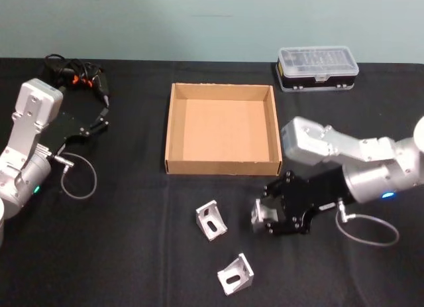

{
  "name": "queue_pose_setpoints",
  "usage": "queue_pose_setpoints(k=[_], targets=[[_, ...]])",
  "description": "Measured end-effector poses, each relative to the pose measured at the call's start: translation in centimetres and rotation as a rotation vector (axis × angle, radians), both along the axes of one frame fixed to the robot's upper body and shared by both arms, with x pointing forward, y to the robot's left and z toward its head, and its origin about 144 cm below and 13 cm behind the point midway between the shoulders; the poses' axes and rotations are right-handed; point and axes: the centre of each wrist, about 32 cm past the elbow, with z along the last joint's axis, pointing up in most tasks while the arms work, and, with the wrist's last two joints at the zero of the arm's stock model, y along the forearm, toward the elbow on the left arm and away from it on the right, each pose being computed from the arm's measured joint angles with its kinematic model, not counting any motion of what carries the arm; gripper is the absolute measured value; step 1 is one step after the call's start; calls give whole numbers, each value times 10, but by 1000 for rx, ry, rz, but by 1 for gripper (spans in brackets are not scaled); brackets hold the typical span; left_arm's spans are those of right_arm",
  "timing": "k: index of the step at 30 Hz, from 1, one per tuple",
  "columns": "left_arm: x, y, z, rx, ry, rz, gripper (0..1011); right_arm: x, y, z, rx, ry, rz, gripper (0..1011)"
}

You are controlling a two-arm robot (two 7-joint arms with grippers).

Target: Use one hand to pick up the angle iron from the table and place it into the box.

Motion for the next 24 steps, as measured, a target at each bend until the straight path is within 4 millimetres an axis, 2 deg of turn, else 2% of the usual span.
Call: queue_pose_setpoints(k=[10,14,24], targets=[[0,0,0,0,0,0,1000,0,-14,42,115,-118,-128,450],[0,0,0,0,0,0,1000,5,-14,51,149,-182,-213,450],[0,0,0,0,0,0,1000,35,3,49,208,-261,-404,450]])
